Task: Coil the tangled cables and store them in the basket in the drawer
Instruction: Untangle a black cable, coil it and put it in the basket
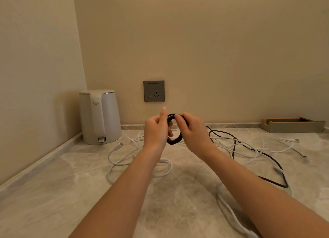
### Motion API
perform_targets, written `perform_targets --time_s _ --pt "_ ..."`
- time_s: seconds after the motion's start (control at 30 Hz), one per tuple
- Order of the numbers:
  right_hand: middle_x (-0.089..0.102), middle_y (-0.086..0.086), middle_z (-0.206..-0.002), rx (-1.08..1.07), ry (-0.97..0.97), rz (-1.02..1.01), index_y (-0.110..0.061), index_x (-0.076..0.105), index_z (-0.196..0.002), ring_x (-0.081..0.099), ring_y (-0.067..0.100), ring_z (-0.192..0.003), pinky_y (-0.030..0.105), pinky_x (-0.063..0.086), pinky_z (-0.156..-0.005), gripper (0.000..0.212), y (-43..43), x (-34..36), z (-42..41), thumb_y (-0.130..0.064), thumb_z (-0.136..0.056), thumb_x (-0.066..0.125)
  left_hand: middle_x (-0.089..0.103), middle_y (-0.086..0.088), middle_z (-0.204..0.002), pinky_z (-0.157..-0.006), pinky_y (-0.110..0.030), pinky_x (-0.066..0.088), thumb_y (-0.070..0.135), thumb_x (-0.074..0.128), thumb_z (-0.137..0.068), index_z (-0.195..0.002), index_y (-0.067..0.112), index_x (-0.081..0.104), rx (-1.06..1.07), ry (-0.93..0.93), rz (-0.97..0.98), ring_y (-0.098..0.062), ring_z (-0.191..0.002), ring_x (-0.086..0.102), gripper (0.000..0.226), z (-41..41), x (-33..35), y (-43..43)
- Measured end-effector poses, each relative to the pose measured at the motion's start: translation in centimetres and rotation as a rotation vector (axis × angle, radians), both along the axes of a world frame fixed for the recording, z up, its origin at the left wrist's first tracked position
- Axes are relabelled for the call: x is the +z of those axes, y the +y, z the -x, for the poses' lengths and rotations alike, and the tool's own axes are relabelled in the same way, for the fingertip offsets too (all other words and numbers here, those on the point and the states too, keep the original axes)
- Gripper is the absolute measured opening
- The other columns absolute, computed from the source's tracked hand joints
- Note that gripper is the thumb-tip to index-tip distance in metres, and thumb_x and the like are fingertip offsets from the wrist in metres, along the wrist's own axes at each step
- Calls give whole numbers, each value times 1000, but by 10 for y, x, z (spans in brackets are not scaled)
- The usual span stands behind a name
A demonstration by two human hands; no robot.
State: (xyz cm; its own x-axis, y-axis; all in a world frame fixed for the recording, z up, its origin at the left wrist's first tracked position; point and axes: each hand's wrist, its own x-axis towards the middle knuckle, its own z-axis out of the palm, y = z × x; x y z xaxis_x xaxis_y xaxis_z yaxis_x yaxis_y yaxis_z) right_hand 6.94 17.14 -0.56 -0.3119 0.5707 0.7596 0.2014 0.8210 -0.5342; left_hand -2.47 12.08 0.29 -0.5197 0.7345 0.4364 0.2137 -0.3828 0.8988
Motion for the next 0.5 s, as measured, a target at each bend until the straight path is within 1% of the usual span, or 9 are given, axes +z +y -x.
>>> perform_targets --time_s 0.1,0.17,0.2,0.27,0.3,0.37,0.43,0.47,0.5 --pt "40 -8 -52 -99 84 1 -8 53 -70 34 8 -48 28 28 -51 32 5 1 -3 -19 -99 46 52 1 -59 -43 -22 39 36 33 -102 -70 13 54 9 133 48 -8 -48 49 45 -4 -2 0" --pt "42 -7 -52 -154 111 2 -7 55 -70 35 10 -48 32 30 -52 33 5 0 -2 -21 -99 45 53 1 -66 -39 -21 39 38 27 -103 -76 15 51 -10 166 73 -8 -48 52 42 -11 -5 1" --pt "42 -7 -51 -178 125 7 -10 54 -68 36 10 -47 31 30 -51 35 4 -1 -1 -21 -99 45 53 0 -69 -37 -19 38 38 25 -103 -77 16 49 -4 173 78 -8 -45 53 41 -13 -6 2" --pt "39 -9 -49 -219 155 30 -20 43 -59 34 9 -46 31 27 -50 40 -1 -3 4 -22 -99 45 52 -1 -69 -39 -20 37 37 23 -103 -75 20 47 34 174 57 -12 -45 52 41 -16 -8 2" --pt "37 -9 -49 -226 164 46 -23 38 -58 33 9 -47 32 25 -51 42 -4 -4 6 -23 -99 45 51 -1 -66 -44 -23 39 36 24 -104 -72 22 47 66 177 30 -15 -48 51 42 -16 -8 3" --pt "35 -8 -50 -153 169 93 -18 37 -57 29 11 -48 33 25 -53 43 -6 -5 8 -24 -99 44 48 1 -61 -53 -27 36 34 25 -104 -65 19 47 164 193 -14 -14 -54 45 47 -11 -7 4" --pt "36 -5 -53 18 175 160 -9 44 -59 30 10 -51 31 27 -56 44 -5 -1 7 -24 -101 41 45 0 -57 -52 -27 30 33 28 -104 -61 12 47 251 212 -29 -13 -53 39 51 -2 -5 4" --pt "38 -3 -55 75 164 188 -8 48 -60 33 9 -52 29 30 -56 45 -4 1 5 -24 -101 39 44 -2 -57 -51 -28 28 32 30 -104 -62 8 48 267 223 -24 -14 -52 37 52 4 -4 4" --pt "40 -2 -57 96 137 200 -12 52 -61 35 8 -53 27 32 -57 44 -1 4 1 -24 -101 39 43 -3 -57 -52 -30 27 32 31 -103 -65 5 51 268 232 -14 -14 -53 36 51 9 -3 5"
